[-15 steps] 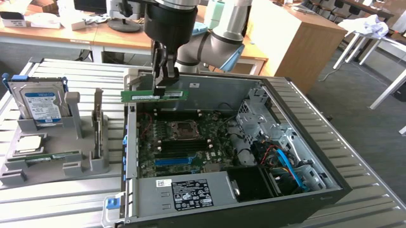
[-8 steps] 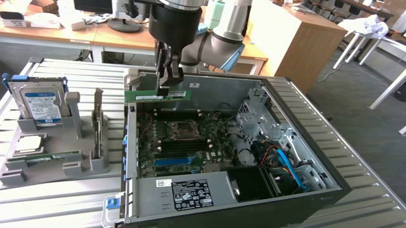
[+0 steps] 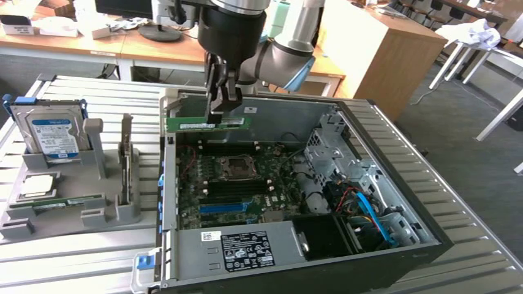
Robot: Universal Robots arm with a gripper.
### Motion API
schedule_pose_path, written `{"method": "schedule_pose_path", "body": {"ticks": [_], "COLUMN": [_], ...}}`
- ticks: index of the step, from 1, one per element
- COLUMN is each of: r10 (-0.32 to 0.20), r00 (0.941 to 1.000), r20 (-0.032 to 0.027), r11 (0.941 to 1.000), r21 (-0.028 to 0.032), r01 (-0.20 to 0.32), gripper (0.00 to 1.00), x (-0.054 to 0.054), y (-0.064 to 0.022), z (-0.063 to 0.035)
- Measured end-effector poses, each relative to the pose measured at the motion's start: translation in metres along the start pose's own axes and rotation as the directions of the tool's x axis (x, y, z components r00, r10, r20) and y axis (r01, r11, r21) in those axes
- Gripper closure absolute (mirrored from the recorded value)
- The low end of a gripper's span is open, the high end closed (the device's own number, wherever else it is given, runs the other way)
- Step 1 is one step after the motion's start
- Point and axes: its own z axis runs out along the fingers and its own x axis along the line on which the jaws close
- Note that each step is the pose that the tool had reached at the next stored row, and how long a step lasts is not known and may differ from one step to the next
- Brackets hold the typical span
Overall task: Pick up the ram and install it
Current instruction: 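Pick up the ram and move it above insertion slot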
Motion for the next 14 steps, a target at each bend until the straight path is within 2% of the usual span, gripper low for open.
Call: {"method": "schedule_pose_path", "body": {"ticks": [14], "r10": [0.000], "r00": [1.0000], "r20": [0.0000], "r11": [1.0000], "r21": [0.0000], "r01": [0.000], "gripper": [0.88], "x": [0.001], "y": [-0.0128], "z": [-0.0004]}}
